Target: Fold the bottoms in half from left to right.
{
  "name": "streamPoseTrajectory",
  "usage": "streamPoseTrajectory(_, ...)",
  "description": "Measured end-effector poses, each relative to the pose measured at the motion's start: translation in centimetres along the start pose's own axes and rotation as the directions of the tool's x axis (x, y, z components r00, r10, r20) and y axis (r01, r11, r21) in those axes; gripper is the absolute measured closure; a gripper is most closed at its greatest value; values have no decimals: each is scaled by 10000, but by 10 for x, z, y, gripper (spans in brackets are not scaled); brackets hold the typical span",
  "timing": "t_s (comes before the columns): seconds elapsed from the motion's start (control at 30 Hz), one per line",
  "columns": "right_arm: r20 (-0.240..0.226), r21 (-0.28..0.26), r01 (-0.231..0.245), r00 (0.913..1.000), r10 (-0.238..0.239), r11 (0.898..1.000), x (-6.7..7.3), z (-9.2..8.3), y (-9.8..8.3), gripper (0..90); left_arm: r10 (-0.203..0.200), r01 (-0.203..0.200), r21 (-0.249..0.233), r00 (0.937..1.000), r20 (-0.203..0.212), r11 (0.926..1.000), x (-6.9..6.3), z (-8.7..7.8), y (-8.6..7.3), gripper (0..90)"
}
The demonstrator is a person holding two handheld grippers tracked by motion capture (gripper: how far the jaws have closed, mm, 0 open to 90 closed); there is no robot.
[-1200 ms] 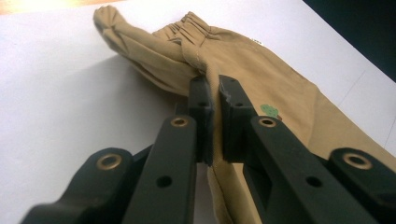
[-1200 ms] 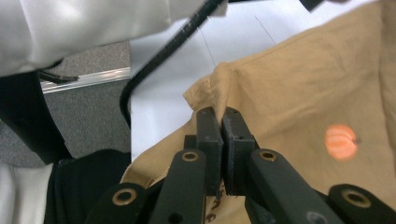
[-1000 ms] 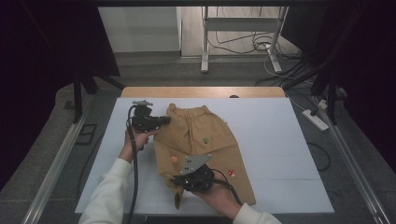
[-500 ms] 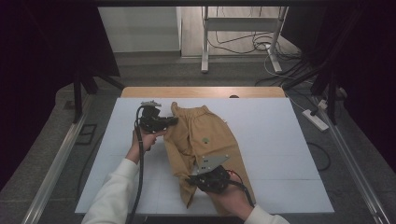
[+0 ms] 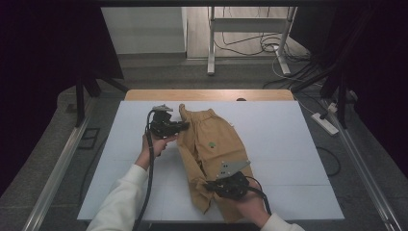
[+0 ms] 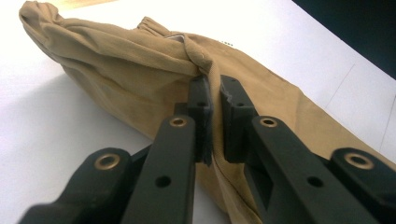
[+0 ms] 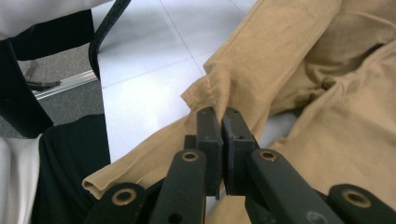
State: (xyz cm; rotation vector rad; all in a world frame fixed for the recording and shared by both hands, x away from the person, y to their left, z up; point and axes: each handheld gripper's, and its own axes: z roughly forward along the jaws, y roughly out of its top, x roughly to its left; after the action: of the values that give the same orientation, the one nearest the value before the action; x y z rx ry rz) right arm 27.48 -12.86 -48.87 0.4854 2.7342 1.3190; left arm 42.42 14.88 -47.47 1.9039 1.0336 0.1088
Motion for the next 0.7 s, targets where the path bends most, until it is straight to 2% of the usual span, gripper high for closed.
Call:
streamPoseTrajectory(0.2,60,7,-104,9999,104,9999,-2,-7,-7,867,132,-132,-28,9999,5,9999,-5,4,2,836)
streamPoseTrajectory(0.7,340,-61,-441,9984,443,9990,-10,-21,-20,867,148,-148,12,9998,138,9999,-10,16,6,835)
